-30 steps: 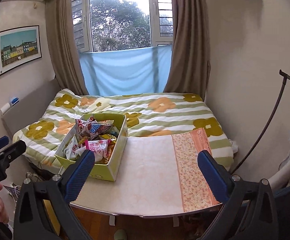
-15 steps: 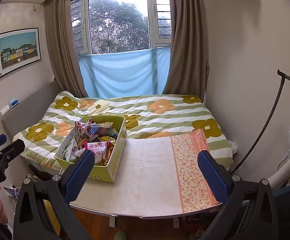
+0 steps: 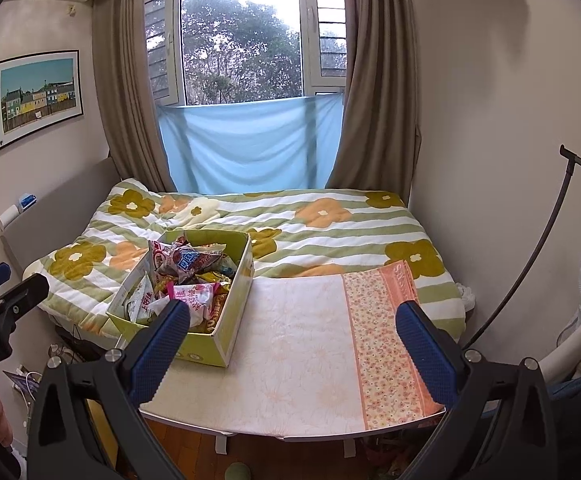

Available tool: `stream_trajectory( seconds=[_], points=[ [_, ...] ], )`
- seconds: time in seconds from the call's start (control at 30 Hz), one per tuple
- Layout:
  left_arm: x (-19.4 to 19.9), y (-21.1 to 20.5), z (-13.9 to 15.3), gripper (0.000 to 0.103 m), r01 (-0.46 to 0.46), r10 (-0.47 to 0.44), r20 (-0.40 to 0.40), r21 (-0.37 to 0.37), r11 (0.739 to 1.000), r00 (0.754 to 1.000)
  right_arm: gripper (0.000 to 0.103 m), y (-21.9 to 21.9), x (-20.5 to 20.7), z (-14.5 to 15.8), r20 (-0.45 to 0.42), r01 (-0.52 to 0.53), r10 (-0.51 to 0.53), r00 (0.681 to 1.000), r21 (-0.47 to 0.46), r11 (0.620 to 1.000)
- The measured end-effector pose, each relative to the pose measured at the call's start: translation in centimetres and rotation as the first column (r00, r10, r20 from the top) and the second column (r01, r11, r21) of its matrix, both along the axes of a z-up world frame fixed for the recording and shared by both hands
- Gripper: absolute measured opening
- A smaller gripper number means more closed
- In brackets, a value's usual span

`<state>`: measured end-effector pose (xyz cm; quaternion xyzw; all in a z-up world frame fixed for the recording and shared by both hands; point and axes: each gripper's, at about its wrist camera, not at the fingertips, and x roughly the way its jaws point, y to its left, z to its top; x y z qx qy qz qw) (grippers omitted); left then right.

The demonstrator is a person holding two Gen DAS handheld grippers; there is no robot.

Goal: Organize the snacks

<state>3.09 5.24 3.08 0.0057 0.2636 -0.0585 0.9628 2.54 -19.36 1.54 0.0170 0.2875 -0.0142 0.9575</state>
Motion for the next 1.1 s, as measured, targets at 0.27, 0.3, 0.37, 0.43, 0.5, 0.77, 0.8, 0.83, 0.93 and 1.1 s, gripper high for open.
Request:
stream_trajectory(
  seconds=[0.27, 0.3, 0.37, 0.43, 0.5, 0.77, 0.8, 0.83, 0.93, 1.1],
  points=[
    [0.4, 0.1, -0.1, 0.102, -0.003, 0.003, 0.002, 0.009, 1.0, 1.0, 0.102, 0.1, 0.6, -0.2, -0.004, -0.003, 0.003, 1.0, -0.002, 1.0],
    [0.5, 0.2, -0.1, 0.102, -0.005, 0.005, 0.001, 0.009, 1.0, 1.0, 0.102, 0.1, 0.6, -0.1, -0.005, -0.002, 0.002, 1.0, -0.003, 1.0],
    [0.6, 0.2, -0.2, 0.102, -0.005, 0.005, -0.001, 0.011, 1.0, 1.0, 0.102, 0.2, 0.6, -0.2, -0.006, -0.004, 0.004, 1.0, -0.004, 1.0],
    [0.6, 0.1, -0.2, 0.102, -0.005, 0.005, -0.001, 0.013, 1.0, 1.0, 0.102, 0.1, 0.6, -0.2, -0.005, -0.005, 0.005, 1.0, -0.005, 1.0],
    [0.6, 0.0, -0.2, 0.102, -0.003, 0.003, 0.0, 0.015, 1.0, 1.0, 0.102, 0.2, 0.6, -0.2, -0.006, -0.006, 0.006, 1.0, -0.004, 1.0],
    [0.3, -0.2, 0.2, 0.102, -0.031, 0.029, 0.03, 0.035, 0.999, 0.999, 0.102, 0.2, 0.8, -0.4, -0.015, -0.001, 0.001, 1.0, -0.001, 1.0],
    [0.3, -0.1, 0.3, 0.102, -0.036, 0.035, 0.033, 0.034, 0.999, 0.999, 0.102, 0.1, 0.9, -0.4, -0.016, -0.002, 0.002, 1.0, -0.001, 1.0],
    [0.3, 0.0, 0.3, 0.102, -0.04, 0.039, 0.033, 0.031, 0.999, 0.999, 0.102, 0.1, 0.9, -0.4, -0.016, -0.002, 0.002, 1.0, -0.001, 1.0],
    [0.5, 0.3, 0.3, 0.102, -0.042, 0.041, 0.032, 0.024, 0.999, 0.999, 0.102, 0.1, 0.9, -0.4, -0.017, -0.001, 0.001, 1.0, -0.001, 1.0],
    [0.9, 0.5, 0.1, 0.102, -0.046, 0.045, 0.032, 0.035, 0.998, 0.998, 0.102, 0.3, 1.2, -0.9, -0.029, -0.002, 0.002, 1.0, 0.003, 1.0]
  ],
)
